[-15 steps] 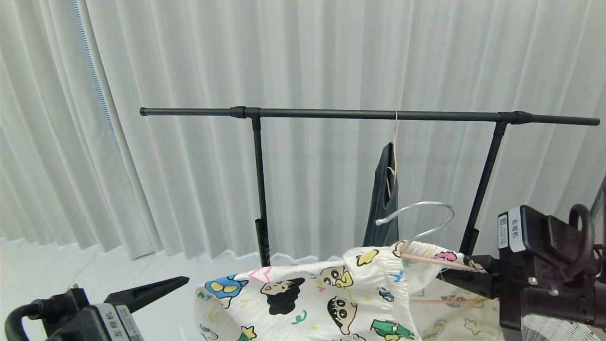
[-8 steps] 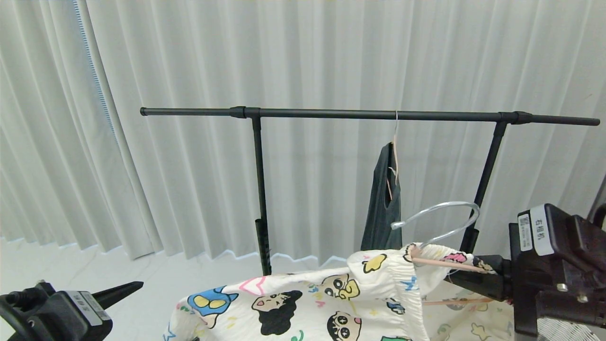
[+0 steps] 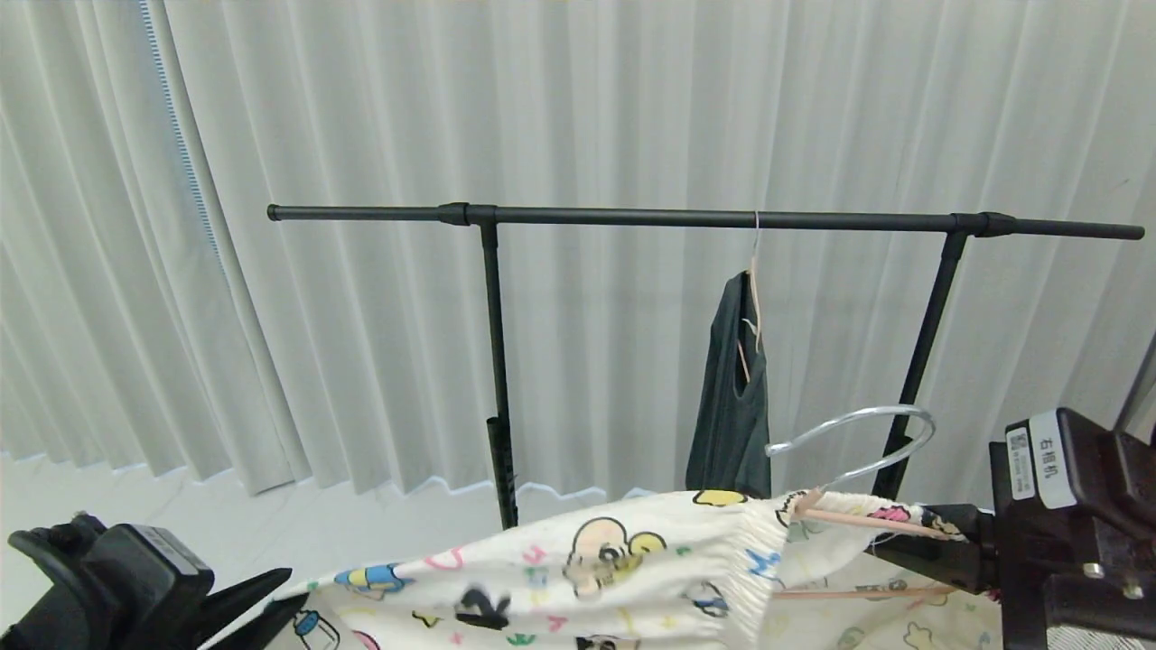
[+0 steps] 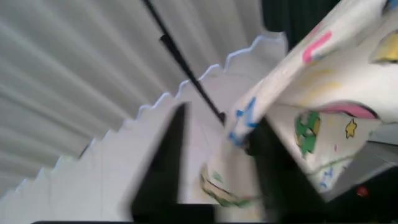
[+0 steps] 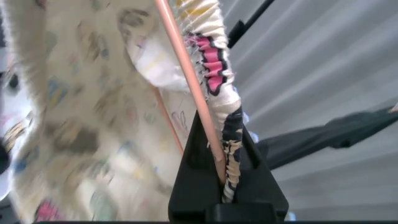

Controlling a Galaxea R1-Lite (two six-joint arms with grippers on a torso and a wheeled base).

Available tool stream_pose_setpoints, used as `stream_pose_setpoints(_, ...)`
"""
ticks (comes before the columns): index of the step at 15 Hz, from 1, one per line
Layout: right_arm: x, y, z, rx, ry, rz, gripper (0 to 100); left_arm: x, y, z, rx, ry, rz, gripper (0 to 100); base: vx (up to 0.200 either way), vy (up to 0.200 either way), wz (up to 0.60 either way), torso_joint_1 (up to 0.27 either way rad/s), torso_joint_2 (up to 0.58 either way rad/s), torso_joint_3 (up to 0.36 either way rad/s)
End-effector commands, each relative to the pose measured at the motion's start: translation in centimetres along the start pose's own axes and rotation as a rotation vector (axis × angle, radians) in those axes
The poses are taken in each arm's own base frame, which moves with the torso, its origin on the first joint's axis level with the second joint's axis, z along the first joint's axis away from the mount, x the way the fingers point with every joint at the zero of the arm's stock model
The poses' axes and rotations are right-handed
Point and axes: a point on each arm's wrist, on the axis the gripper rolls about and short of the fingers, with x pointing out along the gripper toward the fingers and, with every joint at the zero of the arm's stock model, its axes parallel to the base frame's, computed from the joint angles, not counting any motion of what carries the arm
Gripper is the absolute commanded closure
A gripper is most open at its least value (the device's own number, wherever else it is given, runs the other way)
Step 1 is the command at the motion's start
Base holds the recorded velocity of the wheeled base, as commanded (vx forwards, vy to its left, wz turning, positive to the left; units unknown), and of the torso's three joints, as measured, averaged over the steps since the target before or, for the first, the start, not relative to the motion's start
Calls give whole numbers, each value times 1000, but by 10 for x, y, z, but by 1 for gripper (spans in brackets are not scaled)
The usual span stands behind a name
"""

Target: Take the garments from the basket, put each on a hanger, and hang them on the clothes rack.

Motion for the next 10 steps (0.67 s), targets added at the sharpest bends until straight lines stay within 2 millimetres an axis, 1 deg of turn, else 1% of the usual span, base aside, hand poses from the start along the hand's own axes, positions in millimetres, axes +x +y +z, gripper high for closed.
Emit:
stream_pose_setpoints(1, -4, -3, -1, 6, -2, -26, 100, 2, 9, -5, -43, 44, 88, 100, 0, 0, 0, 0, 0, 0)
stream_pose_setpoints(3, -8, -4, -1, 11, -8, -42, 100, 2, 10, -5, -41, 46, 93, 100, 0, 0, 0, 0, 0, 0)
stream_pose_setpoints(8, -8, -6, 0, 16, -6, -50, 100, 2, 7, -3, -24, 30, 66, 100, 0, 0, 0, 0, 0, 0)
stream_pose_setpoints(9, -9, -8, -1, 21, -2, -62, 100, 1, 7, -2, -25, 24, 65, 0, 0, 0, 0, 0, 0, 0)
stream_pose_setpoints(10, -10, -10, -3, 29, 6, -80, 100, 1, 8, 2, -29, 11, 67, 0, 0, 0, 0, 0, 0, 0)
